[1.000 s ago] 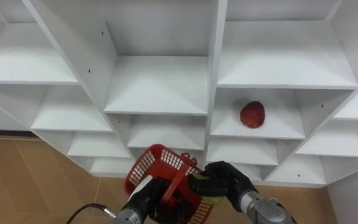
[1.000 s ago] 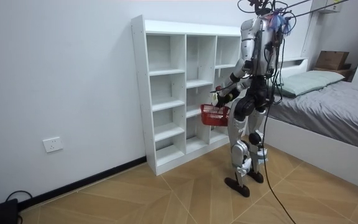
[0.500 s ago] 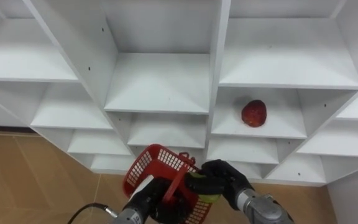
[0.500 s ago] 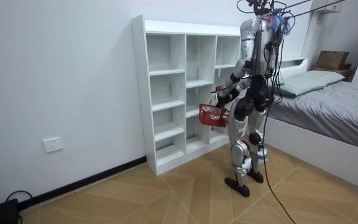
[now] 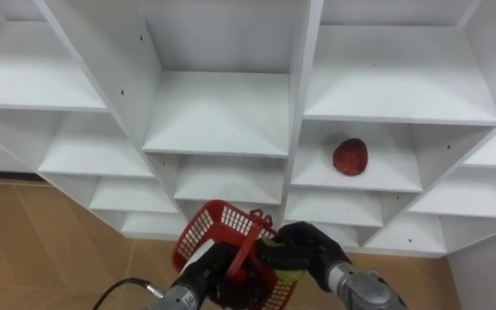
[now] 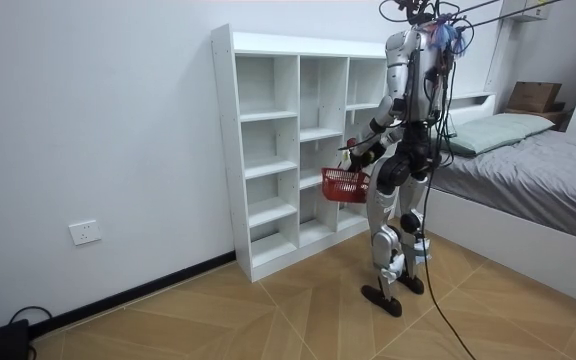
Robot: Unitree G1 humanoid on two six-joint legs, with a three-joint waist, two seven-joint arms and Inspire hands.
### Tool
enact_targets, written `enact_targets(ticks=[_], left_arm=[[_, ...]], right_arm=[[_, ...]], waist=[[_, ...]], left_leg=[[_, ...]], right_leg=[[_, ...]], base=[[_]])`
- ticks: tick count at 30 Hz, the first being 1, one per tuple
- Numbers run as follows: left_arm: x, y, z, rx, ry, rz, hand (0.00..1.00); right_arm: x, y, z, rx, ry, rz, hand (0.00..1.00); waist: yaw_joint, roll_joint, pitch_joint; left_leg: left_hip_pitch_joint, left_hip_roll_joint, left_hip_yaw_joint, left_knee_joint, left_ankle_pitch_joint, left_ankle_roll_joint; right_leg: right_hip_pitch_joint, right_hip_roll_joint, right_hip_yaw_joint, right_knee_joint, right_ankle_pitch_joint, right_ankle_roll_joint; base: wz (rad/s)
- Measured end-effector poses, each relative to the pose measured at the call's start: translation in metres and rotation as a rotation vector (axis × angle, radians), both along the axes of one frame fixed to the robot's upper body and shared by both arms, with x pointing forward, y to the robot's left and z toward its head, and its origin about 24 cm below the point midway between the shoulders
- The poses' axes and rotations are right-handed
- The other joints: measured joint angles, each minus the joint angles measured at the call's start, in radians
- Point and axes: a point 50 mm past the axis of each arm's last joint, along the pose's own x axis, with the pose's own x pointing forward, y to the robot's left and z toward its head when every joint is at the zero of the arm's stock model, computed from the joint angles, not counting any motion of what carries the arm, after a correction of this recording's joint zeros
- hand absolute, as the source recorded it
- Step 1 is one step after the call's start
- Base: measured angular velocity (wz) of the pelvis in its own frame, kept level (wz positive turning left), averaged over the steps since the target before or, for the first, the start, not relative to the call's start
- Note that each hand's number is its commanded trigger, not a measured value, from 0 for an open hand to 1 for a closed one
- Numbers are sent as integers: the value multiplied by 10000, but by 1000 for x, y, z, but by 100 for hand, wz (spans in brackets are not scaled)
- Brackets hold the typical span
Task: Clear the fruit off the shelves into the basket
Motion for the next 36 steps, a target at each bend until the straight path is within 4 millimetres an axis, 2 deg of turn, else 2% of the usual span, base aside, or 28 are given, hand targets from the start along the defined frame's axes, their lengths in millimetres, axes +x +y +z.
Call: enact_targets(ticks=[10, 11, 12, 13, 14, 36], left_arm=[[0, 0, 0, -7, 4, -25, 100], [0, 0, 0, -6, 4, -25, 100], [0, 0, 0, -4, 4, -26, 100], [0, 0, 0, -7, 4, -26, 100], [0, 0, 0, -5, 1, -26, 100], [1, 0, 0, -1, -18, -1, 100]], right_arm=[[-1, 0, 0, 53, 43, 76, 100], [-1, 0, 0, 58, 49, 84, 84], [-1, 0, -1, 57, 60, 86, 44], [-1, 0, -1, 56, 67, 88, 16], [-1, 0, -1, 60, 80, 94, 0], [-2, 0, -3, 97, 190, 160, 0]], waist=[[-5, 2, 0], [-5, 2, 0], [-15, 3, 1], [-13, 3, 1], [-12, 5, 1], [-15, 91, 55]], left_leg=[[-51, 0, -41, 2, 0, 0], [-70, 0, -56, 7, 0, 0], [-74, 0, -66, 10, 0, 0], [-74, 0, -72, 10, 0, 0], [-78, 0, -81, 9, 0, 0], [-148, 1, -219, -21, -2, -1]], right_leg=[[-28, 0, -43, -5, 0, 0], [-38, -1, -63, -5, 0, 0], [-39, -4, -86, -5, 0, 0], [-38, -5, -94, -5, 0, 0], [-37, -5, -104, -5, 0, 0], [-80, 3, -178, 0, 2, -3]], base=[[0], [4], [4], [3], [0], [1]])
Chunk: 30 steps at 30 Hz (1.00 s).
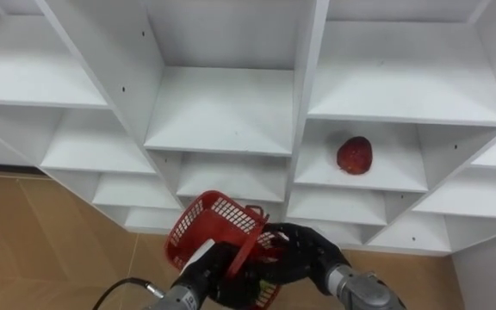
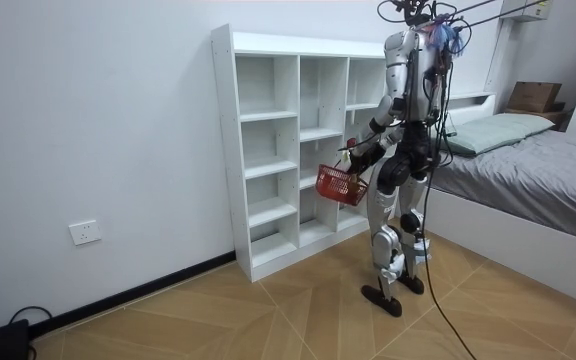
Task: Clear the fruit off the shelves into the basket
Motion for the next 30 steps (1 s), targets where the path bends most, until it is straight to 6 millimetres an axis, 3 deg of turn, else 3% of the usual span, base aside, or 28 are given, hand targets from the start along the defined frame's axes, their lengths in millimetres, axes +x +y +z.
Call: enact_targets(ticks=[21, 30], left_arm=[[-1, -1, -1, -32, 97, 9, 100], [-3, 2, -3, 89, 172, 220, 100]], right_arm=[[-3, -1, -2, -132, 112, 164, 0], [-3, -2, -1, -157, 18, 417, 0]], waist=[[12, 1, -3], [-25, -53, -59]], left_leg=[[-13, -5, -42, 15, 0, 0], [6, -10, -1, 50, 2, -2]], right_leg=[[15, -1, -37, 6, 0, 0], [43, -7, -42, 8, 0, 0]], base=[[0], [0]])
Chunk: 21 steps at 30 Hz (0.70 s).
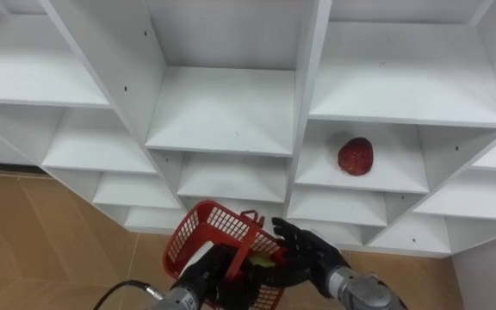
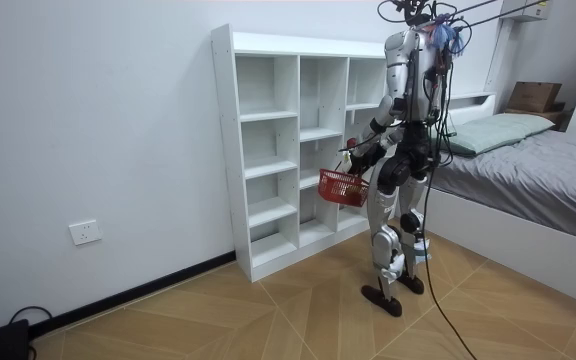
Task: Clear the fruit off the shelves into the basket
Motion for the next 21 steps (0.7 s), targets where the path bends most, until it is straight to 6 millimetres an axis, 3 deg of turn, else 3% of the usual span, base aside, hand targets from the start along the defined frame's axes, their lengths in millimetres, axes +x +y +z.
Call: enact_targets(ticks=[7, 12, 21], left_arm=[[-4, 11, -3, 154, 224, 3, 100], [-12, 18, -8, 304, 519, 275, 100], [-15, 20, -9, 285, 564, 703, 100]], right_arm=[[-4, -2, 10, 145, -607, 326, 0], [-7, 0, 24, 148, -1420, 703, 0], [-3, -8, 43, -324, -2657, 483, 0]], waist=[[20, -151, -54], [-15, -312, -164], [-265, -356, -137]], left_leg=[[543, 14, 161, -78, 0, 0], [714, 8, 260, -131, 0, 2], [1104, 19, 315, -240, -1, 2]], right_leg=[[450, 35, 247, -35, -1, 0], [552, 45, 358, -33, 0, 3], [944, 80, 389, -180, 40, 15]], base=[[-7], [-6], [-1]])
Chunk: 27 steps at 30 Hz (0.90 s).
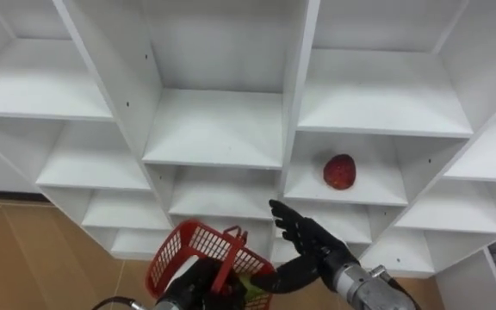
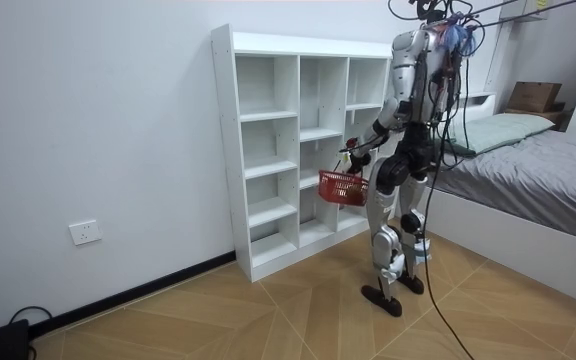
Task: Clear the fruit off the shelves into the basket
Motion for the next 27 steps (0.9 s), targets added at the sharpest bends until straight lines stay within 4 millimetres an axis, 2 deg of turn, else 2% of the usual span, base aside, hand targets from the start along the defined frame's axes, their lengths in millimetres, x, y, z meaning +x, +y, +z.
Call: enact_targets(ticks=[8, 17, 22, 27], left_arm=[[8, 4, 6, 172, -431, 228, 100], [11, 11, 8, 267, -553, 560, 100], [13, 14, 8, 286, -644, 934, 100], [14, 20, 9, 293, -665, 1216, 100]], right_arm=[[7, -8, 10, -194, -646, -913, 0], [10, -11, 15, -677, -1114, -1364, 0], [13, -16, 18, -1143, -1430, -1636, 0], [11, -24, 21, -1273, -1650, -2269, 0]], waist=[[-51, -240, 106], [-77, -290, 94], [-62, -262, 70], [-50, -202, -53]], left_leg=[[374, 45, 331, -290, -2, -1], [454, 66, 338, -348, -5, -1], [467, 72, 338, -347, -8, -5], [546, 80, 361, -336, -7, -6]], right_leg=[[165, 40, 240, -86, 1, 6], [244, 64, 241, -199, 32, 13], [248, 70, 240, -185, 39, 4], [296, 75, 257, -156, 51, -9]], base=[[-11], [-1], [0], [-1]])
